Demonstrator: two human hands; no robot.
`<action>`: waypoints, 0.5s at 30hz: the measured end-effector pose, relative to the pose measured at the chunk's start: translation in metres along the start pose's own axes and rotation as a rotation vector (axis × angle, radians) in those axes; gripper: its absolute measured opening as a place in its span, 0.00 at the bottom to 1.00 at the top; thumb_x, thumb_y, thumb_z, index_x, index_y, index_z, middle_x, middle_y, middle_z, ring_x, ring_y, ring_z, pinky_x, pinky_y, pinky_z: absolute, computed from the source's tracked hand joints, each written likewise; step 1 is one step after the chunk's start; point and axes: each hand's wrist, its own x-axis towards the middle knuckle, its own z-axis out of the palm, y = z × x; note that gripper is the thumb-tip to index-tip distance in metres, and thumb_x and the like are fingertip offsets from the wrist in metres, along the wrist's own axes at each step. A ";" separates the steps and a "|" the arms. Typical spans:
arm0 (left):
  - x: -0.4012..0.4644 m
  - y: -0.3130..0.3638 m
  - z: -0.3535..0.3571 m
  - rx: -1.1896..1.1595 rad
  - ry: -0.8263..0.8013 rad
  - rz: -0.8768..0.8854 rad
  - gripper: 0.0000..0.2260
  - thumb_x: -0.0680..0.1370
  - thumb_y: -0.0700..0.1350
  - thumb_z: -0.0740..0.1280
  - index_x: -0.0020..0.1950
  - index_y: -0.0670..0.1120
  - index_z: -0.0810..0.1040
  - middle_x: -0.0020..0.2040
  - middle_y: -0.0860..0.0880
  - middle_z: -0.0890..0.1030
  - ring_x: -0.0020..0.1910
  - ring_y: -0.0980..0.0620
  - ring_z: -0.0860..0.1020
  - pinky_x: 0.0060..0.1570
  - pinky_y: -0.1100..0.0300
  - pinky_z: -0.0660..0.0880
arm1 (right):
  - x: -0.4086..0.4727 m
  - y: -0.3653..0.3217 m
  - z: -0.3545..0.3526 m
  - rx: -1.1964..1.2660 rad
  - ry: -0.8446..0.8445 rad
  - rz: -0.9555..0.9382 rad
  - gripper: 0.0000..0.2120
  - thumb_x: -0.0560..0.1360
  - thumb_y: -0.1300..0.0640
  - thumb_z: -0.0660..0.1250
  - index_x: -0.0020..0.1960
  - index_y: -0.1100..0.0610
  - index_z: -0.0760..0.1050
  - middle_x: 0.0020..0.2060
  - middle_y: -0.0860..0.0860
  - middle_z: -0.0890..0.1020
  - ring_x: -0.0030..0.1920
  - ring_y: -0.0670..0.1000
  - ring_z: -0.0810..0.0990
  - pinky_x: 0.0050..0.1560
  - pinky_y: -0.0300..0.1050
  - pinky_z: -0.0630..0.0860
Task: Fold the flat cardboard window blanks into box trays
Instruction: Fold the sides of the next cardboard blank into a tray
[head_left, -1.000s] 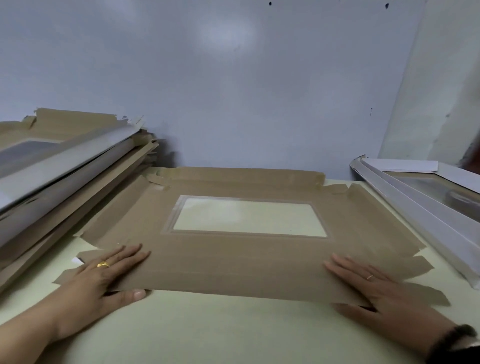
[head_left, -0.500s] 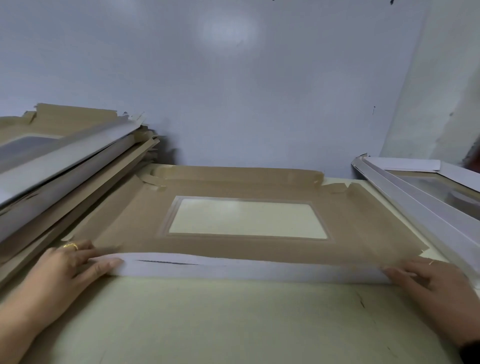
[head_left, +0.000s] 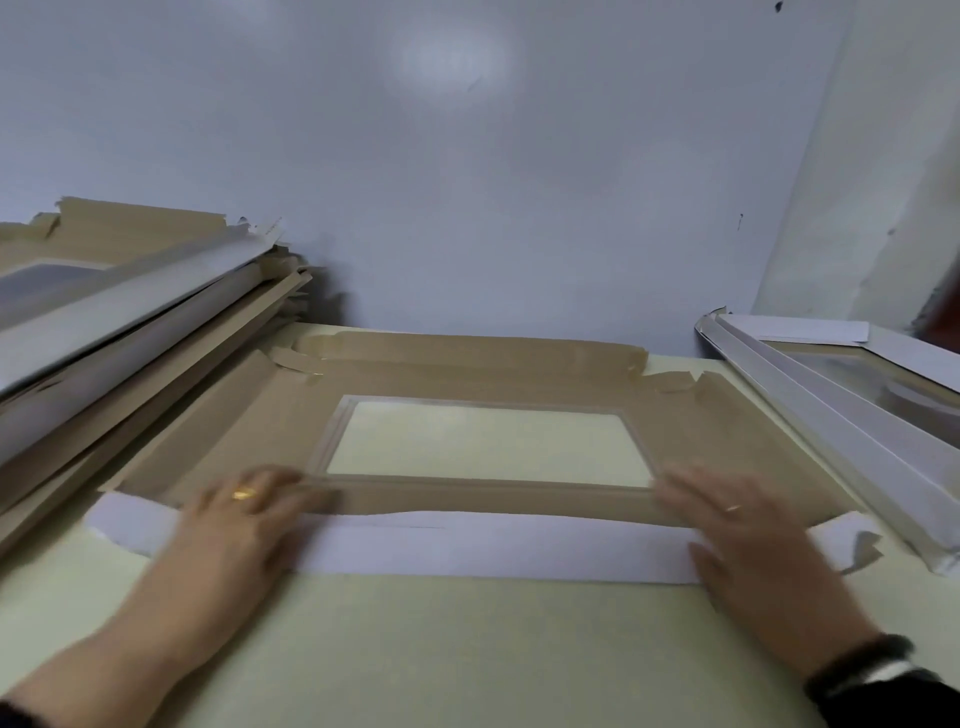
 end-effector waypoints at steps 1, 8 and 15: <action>0.003 0.018 0.002 -0.073 -0.036 0.068 0.18 0.76 0.51 0.54 0.58 0.52 0.80 0.55 0.49 0.80 0.55 0.47 0.77 0.45 0.56 0.72 | 0.005 -0.019 0.001 0.065 0.013 -0.113 0.23 0.63 0.67 0.62 0.56 0.55 0.79 0.55 0.55 0.81 0.54 0.57 0.80 0.59 0.51 0.65; 0.021 0.081 0.029 -0.258 -0.393 0.134 0.27 0.78 0.63 0.44 0.75 0.59 0.44 0.72 0.64 0.38 0.73 0.62 0.37 0.68 0.67 0.34 | 0.028 -0.090 0.026 0.410 -0.355 -0.303 0.24 0.80 0.45 0.50 0.75 0.44 0.50 0.73 0.37 0.50 0.73 0.37 0.44 0.70 0.35 0.36; 0.008 0.018 0.019 -0.354 -0.440 0.083 0.36 0.59 0.81 0.39 0.66 0.73 0.46 0.70 0.71 0.43 0.71 0.70 0.39 0.71 0.65 0.39 | 0.010 -0.025 0.028 0.387 -0.400 -0.224 0.23 0.79 0.45 0.53 0.66 0.34 0.41 0.65 0.27 0.45 0.70 0.31 0.42 0.71 0.32 0.41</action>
